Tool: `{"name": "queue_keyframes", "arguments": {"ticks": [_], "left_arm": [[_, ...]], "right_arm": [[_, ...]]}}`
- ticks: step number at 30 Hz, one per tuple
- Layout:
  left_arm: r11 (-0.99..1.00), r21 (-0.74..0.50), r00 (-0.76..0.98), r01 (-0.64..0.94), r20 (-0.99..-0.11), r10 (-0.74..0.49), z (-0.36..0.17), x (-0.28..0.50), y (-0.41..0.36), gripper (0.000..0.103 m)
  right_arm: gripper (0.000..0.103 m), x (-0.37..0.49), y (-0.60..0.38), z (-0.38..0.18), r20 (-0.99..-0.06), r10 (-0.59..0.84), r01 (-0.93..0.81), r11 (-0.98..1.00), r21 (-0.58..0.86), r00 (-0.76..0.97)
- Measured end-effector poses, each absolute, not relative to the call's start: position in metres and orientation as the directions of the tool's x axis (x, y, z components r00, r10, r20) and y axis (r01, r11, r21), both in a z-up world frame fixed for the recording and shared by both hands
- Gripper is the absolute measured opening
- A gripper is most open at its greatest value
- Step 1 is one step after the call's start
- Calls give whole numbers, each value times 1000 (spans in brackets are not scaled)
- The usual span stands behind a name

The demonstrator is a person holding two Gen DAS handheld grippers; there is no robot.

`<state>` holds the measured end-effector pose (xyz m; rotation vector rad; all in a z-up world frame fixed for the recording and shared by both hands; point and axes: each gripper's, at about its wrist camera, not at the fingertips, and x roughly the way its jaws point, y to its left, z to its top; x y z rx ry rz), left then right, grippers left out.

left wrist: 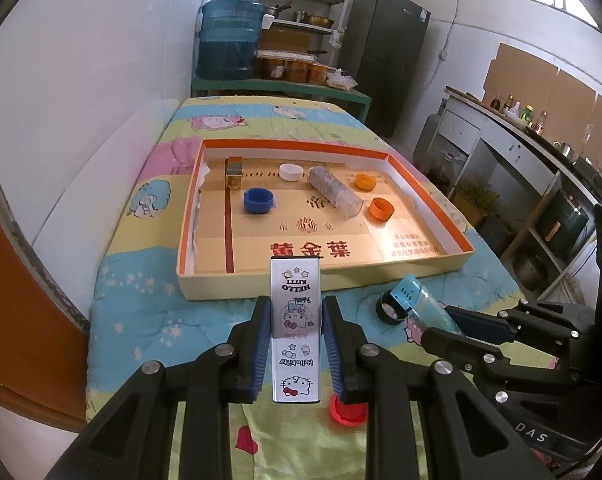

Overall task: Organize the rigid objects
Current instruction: 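Carry the Hello Kitty box and blue lighter over the cardboard tray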

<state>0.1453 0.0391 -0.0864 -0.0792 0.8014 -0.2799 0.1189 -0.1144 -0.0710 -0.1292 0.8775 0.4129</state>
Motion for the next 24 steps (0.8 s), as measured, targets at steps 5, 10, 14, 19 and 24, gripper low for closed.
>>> {"name": "queue_keyframes", "arguments": {"ticks": [5,10,14,19,24], "left_arm": [[962,-172,672,212,-689,-272,-78,149,39,26],[960,-176,686,218,-672,-279,-65,157,37,26],[957,-190,692,219,-661,-289,-56,166,37,26],[953,-198,702,229,-645,-302,-45,177,34,26],[942,-211,706,260,-624,-335,-32,191,23,26]], "right_arm": [[22,121,-121,-62,-755,296,-391,919,58,585],[22,126,-126,-51,-737,285,-377,925,45,612],[22,132,-132,-41,-723,271,-359,933,34,636],[22,139,-141,-28,-701,254,-338,941,19,666],[22,155,-156,-17,-680,230,-287,957,29,696]]}}
